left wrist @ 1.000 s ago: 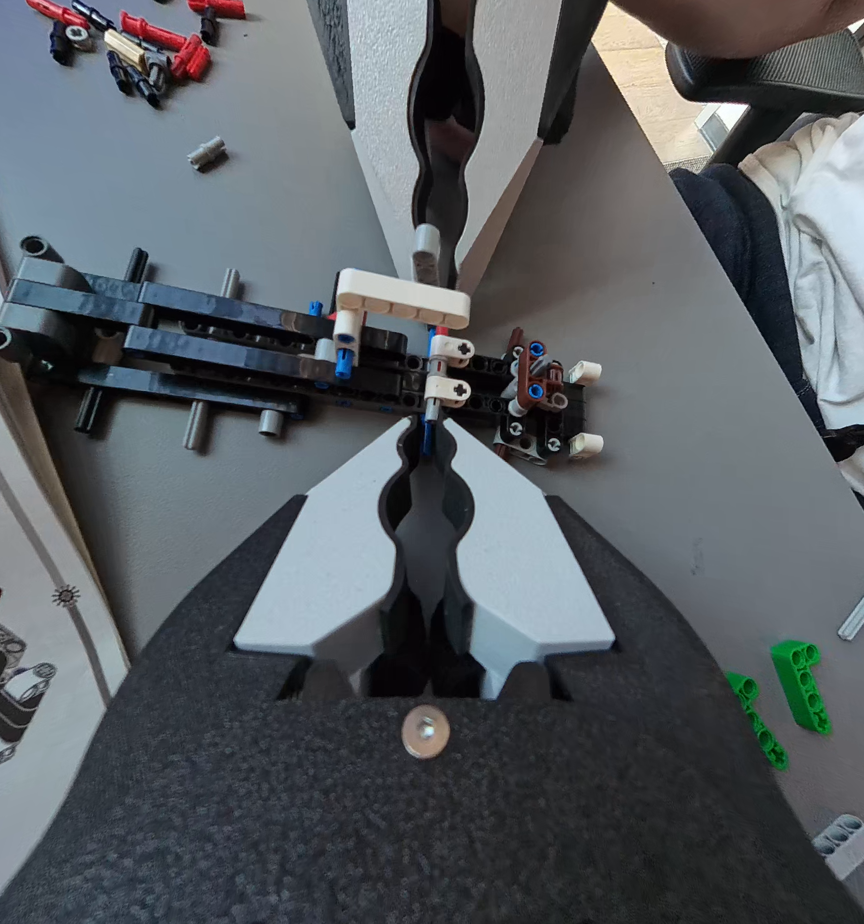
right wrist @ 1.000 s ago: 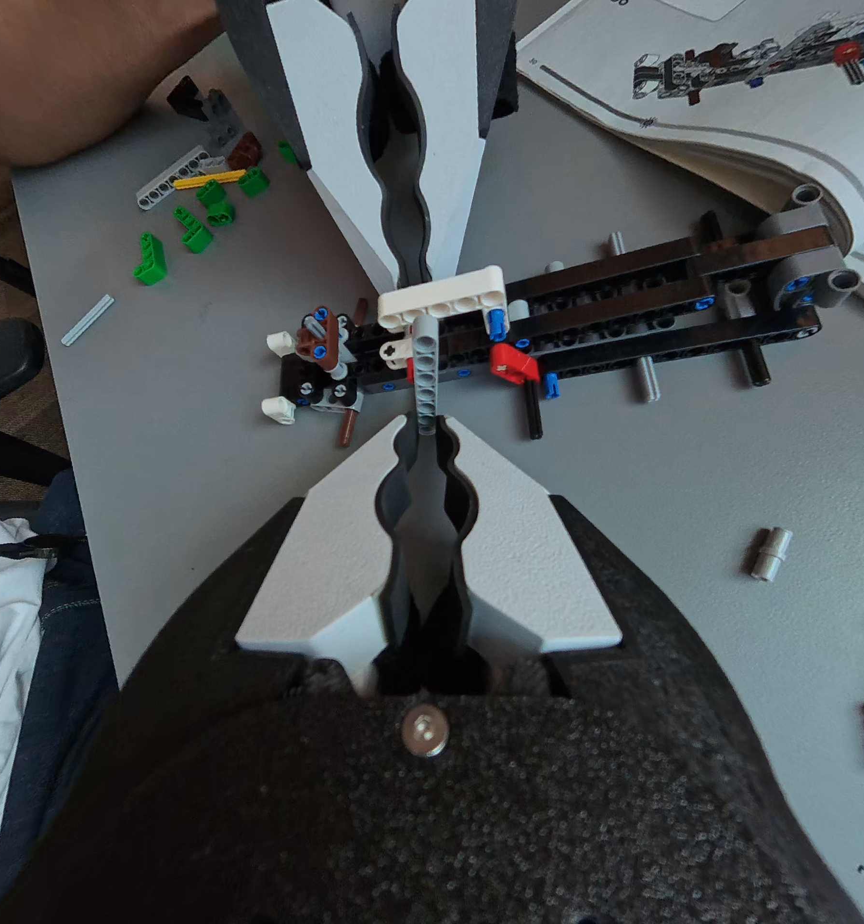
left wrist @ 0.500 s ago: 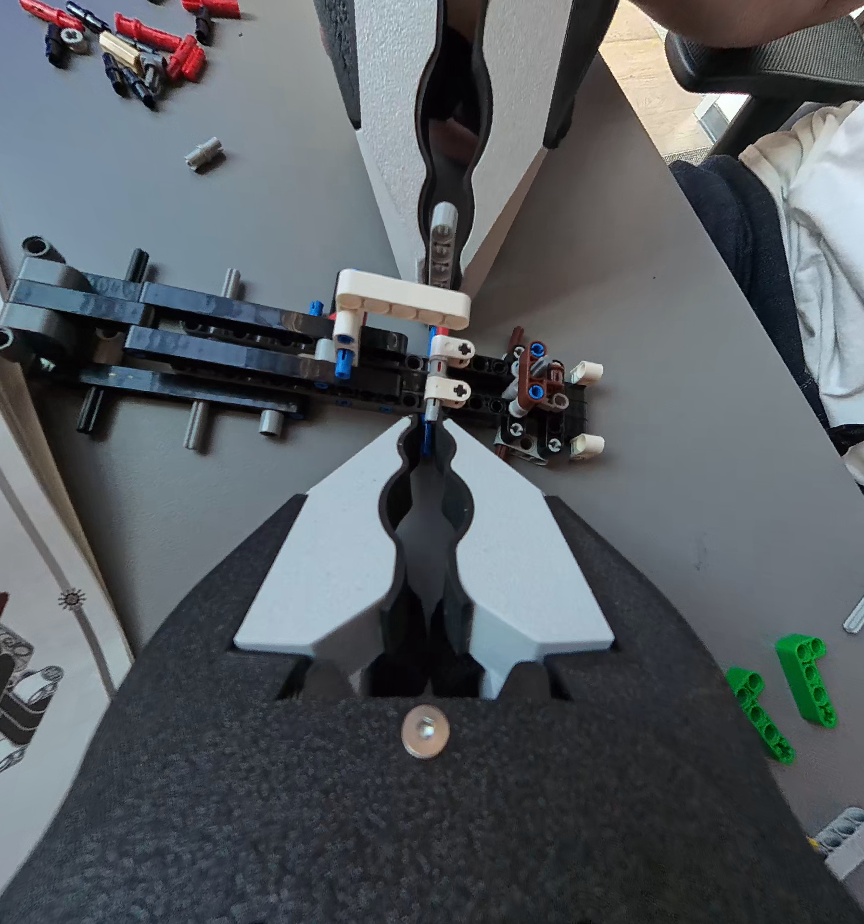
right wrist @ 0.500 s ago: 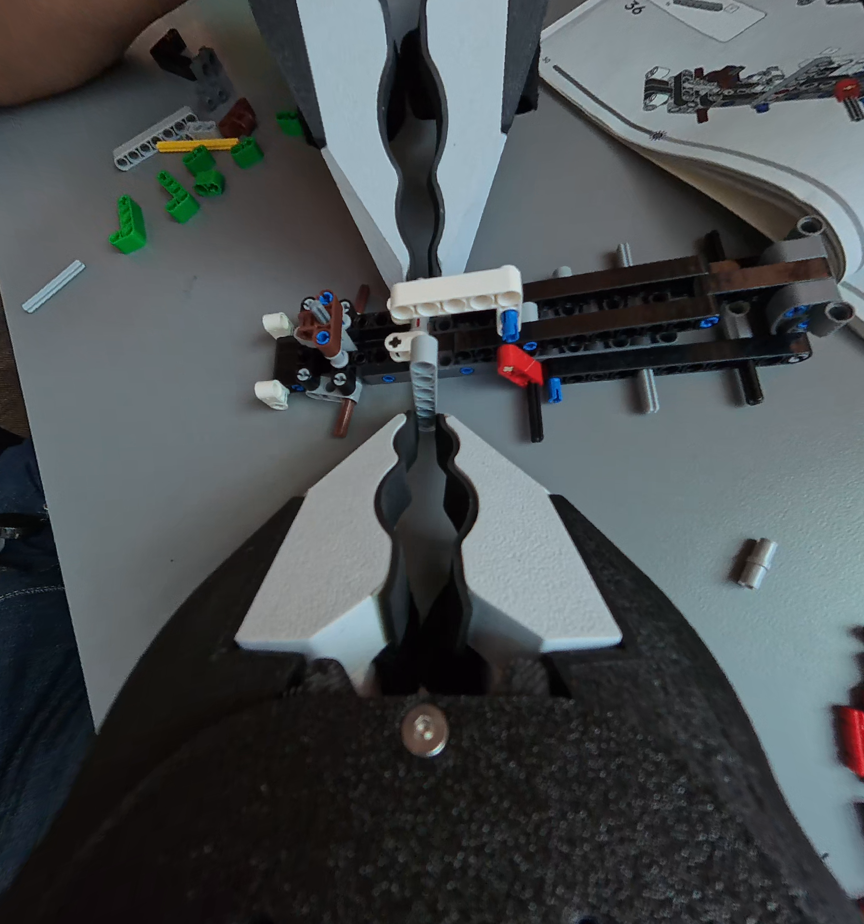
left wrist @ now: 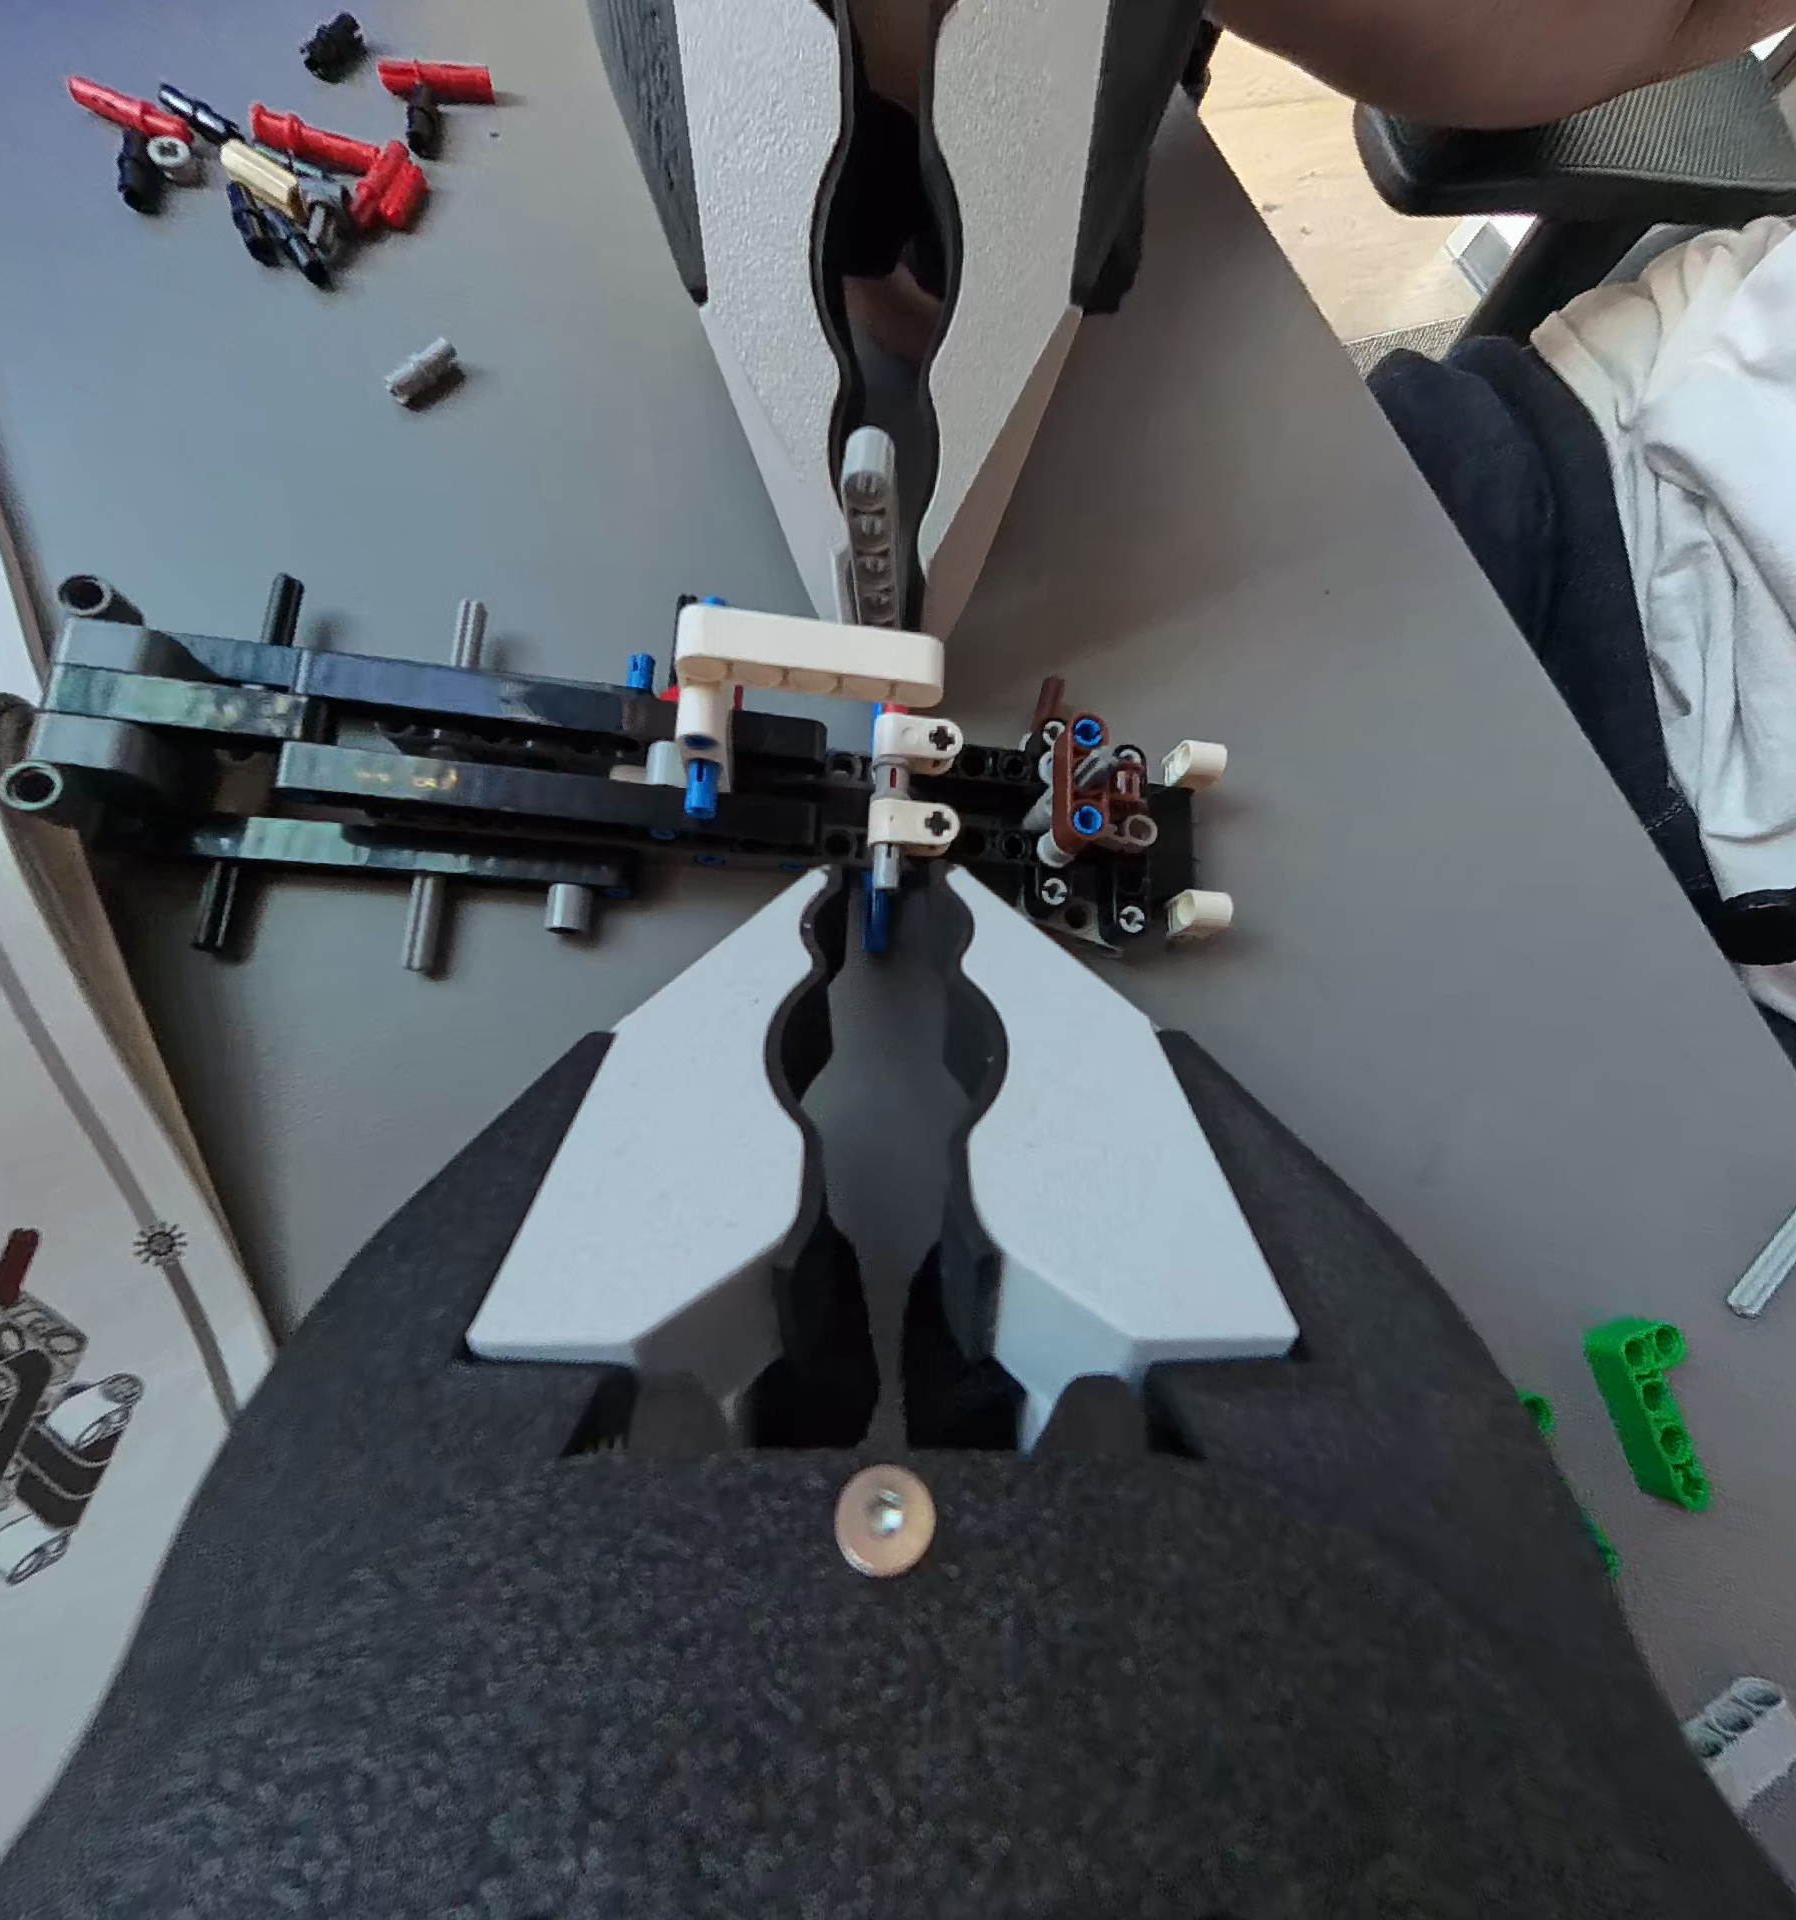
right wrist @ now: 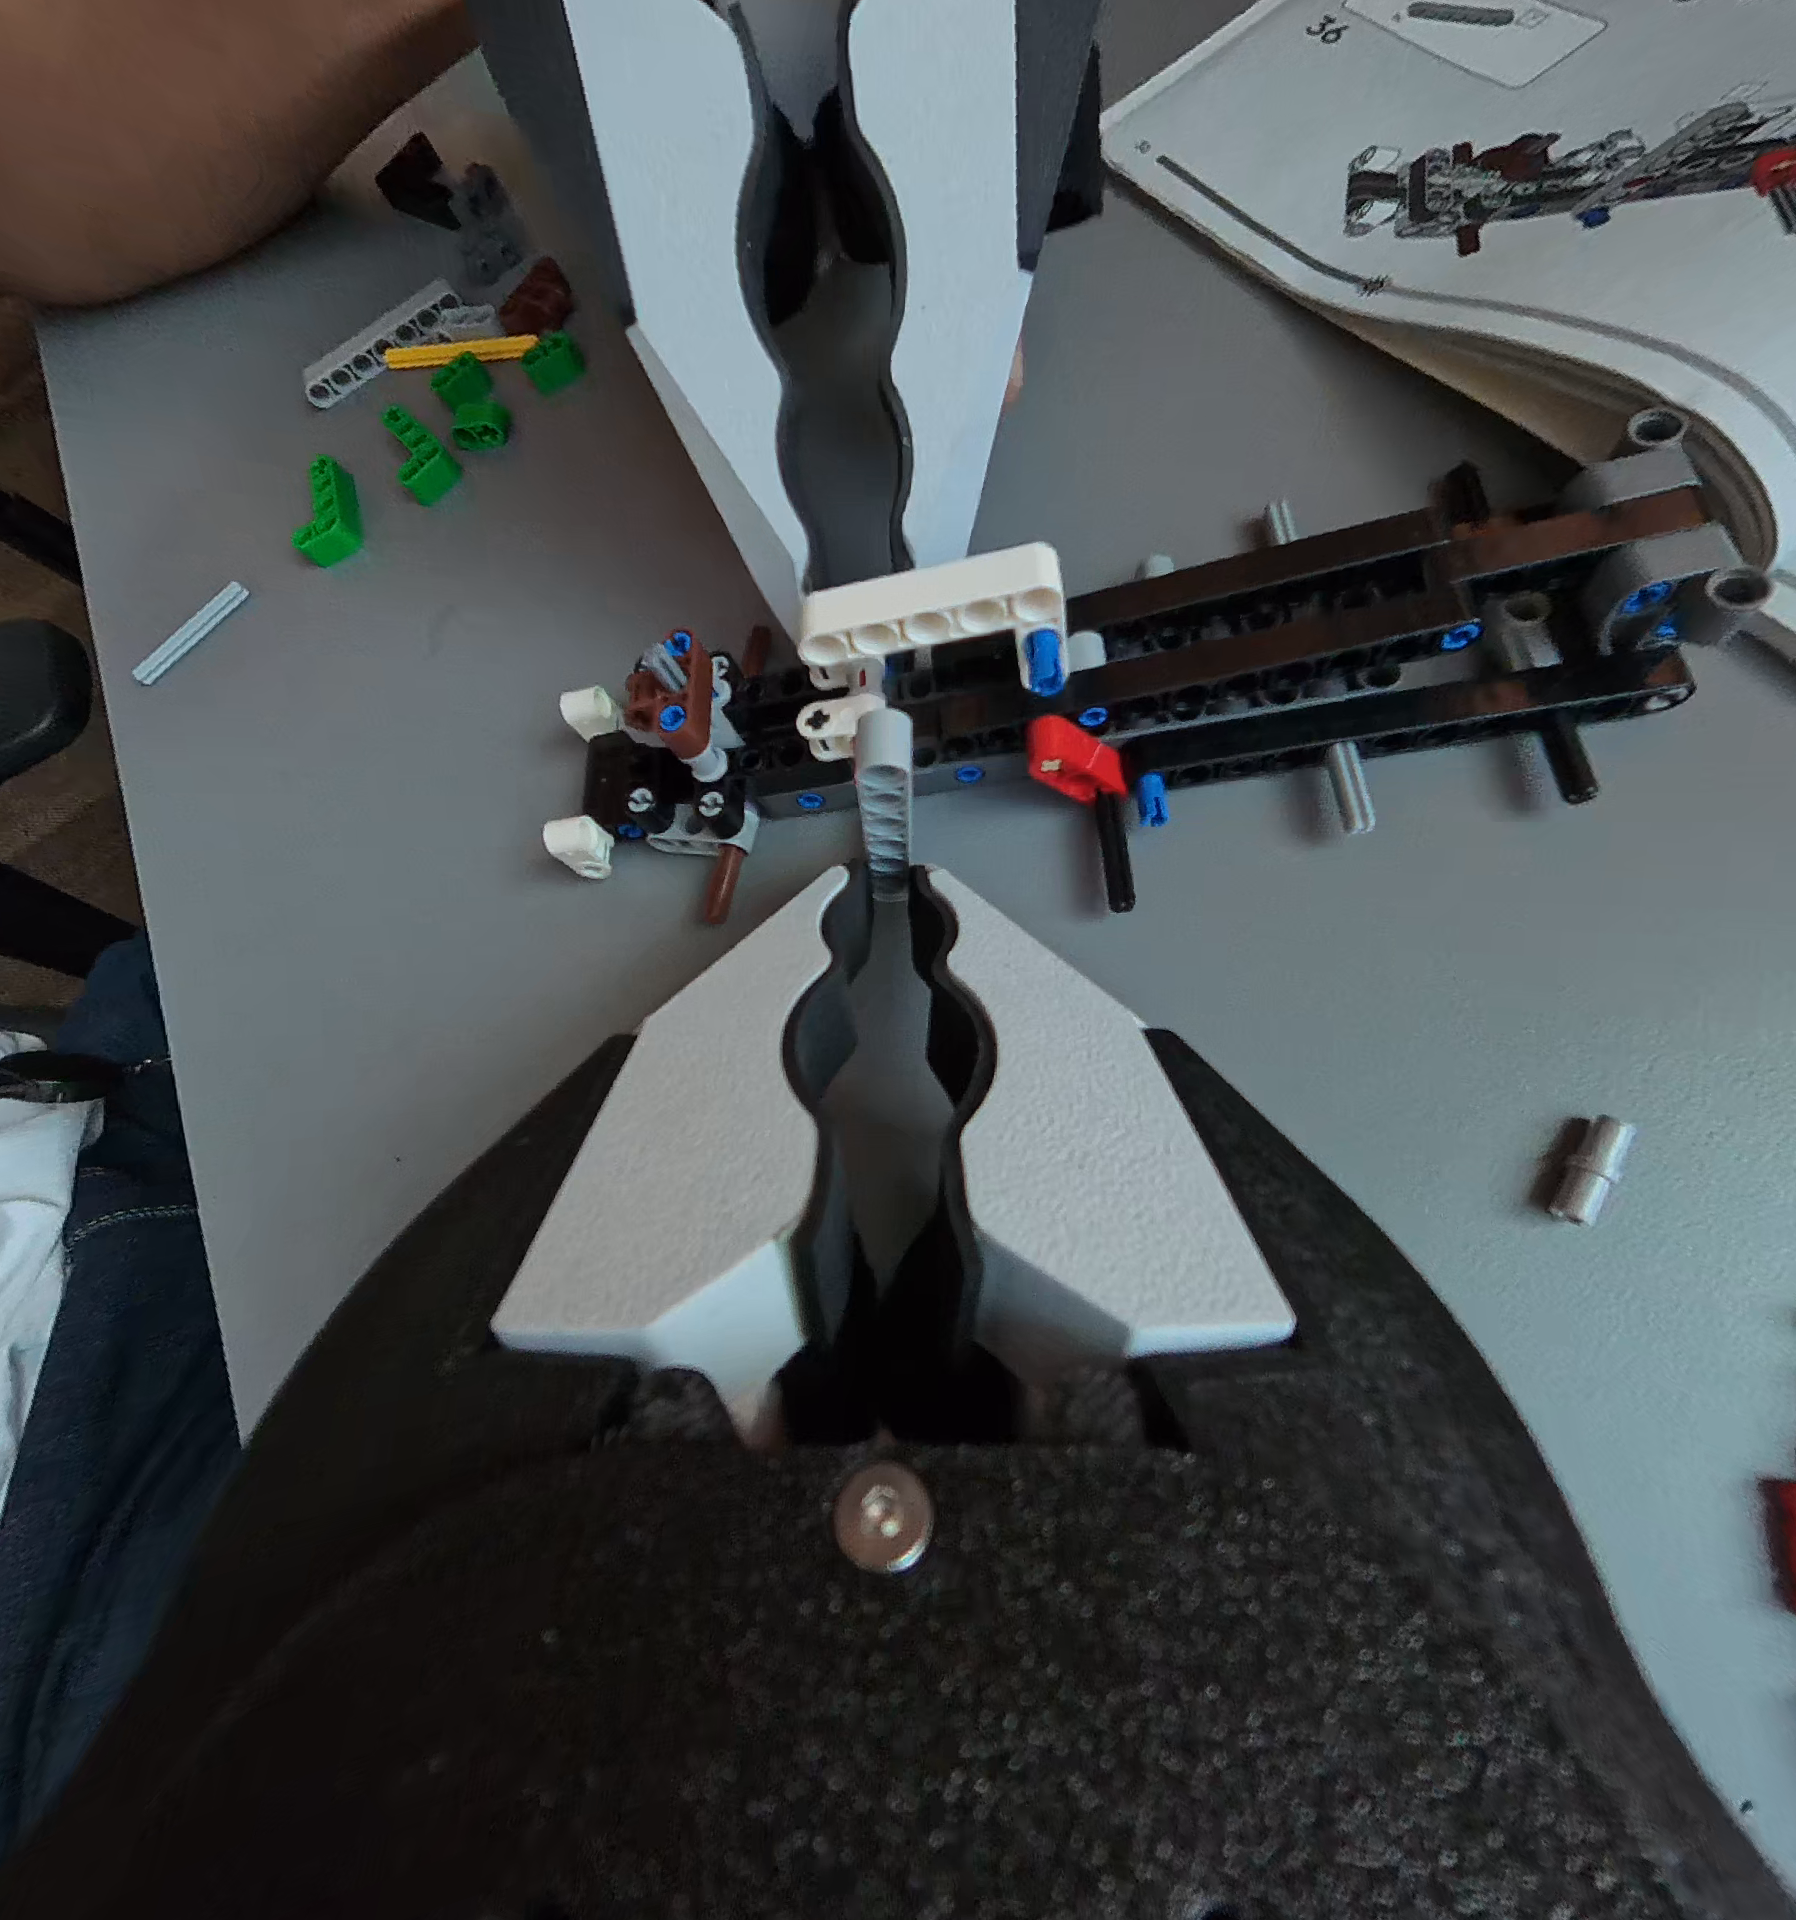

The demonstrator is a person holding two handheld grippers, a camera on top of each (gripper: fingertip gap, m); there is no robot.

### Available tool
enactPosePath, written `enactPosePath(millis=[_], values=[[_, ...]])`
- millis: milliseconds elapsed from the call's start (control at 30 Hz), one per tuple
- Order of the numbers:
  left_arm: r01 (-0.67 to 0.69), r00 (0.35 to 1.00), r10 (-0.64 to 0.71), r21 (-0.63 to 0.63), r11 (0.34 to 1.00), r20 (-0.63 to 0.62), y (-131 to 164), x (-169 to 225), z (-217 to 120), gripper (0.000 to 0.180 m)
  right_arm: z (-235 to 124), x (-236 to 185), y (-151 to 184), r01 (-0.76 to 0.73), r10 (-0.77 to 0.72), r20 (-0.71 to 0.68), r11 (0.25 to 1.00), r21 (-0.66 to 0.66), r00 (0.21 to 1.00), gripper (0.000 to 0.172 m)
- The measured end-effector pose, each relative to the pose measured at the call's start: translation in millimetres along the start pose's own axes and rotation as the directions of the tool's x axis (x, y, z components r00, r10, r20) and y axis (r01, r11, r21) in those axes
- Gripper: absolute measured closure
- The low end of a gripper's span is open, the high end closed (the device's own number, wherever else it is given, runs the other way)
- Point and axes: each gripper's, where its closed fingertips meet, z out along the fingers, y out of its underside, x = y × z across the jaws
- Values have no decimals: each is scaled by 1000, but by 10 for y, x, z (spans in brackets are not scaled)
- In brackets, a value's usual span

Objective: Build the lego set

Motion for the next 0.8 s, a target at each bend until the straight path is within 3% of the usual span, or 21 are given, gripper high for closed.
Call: enactPosePath(millis=[200, 333, 500, 800], values=[[15, 1000, -15, 80, 997, 4, -173, -21, -174, 164, 12, 10, 15, -2, 2, -6, 1000, -12, 1000, 165], [18, 1000, -18, 44, 999, -10, -151, 9, -69, 155, 4, 7, 5, -1, 1, -5, 1000, -5, 1000, 166], [15, 1000, -14, 45, 999, -28, -155, 33, -3, 166, 1, 9, -3, -5, 5, -5, 1000, 2, 1000, 166], [15, 1000, -14, 47, 999, -9, -112, 40, 54, 166, 17, 16, 8, -10, 10, -8, 1000, -9, 1000, 166]])
